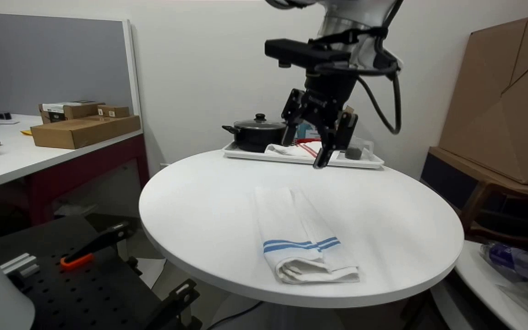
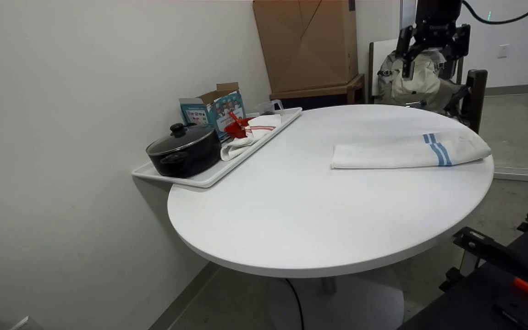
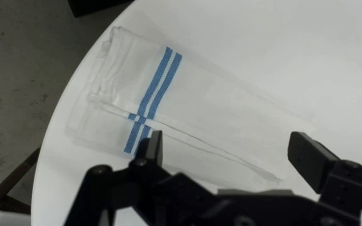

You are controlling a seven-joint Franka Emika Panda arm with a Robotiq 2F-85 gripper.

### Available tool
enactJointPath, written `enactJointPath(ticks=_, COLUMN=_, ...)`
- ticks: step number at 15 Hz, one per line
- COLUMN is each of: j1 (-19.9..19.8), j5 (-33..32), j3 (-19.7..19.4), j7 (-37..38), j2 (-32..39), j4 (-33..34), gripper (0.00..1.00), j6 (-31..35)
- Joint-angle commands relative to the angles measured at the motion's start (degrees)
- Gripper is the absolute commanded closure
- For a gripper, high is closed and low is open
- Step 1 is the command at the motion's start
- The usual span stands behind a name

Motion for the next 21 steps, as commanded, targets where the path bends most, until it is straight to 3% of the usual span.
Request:
enactJointPath(ticks=1, j1=0.0, j5=0.6, j3=-2.3, j7=-0.8, j2=-7.1, j4=-2.6, gripper=0.0, j6=-3.2)
enactJointPath(ticks=4, j1=-1.1, j5=-0.8, j3=-5.0, j7=0.1, j2=-10.0, j4=-4.5, gripper=0.0, j6=-2.9)
enactJointPath(ticks=8, j1=-2.6, j5=-0.2, j3=-8.4, j7=-0.5, j2=-10.9, j4=-8.4, gripper=0.01, j6=3.3)
enactJointPath(ticks=21, j1=-4.9, j5=0.0, j3=-11.2, j7=-1.6, j2=1.8, j4=-10.6, gripper=0.0, j6=14.9)
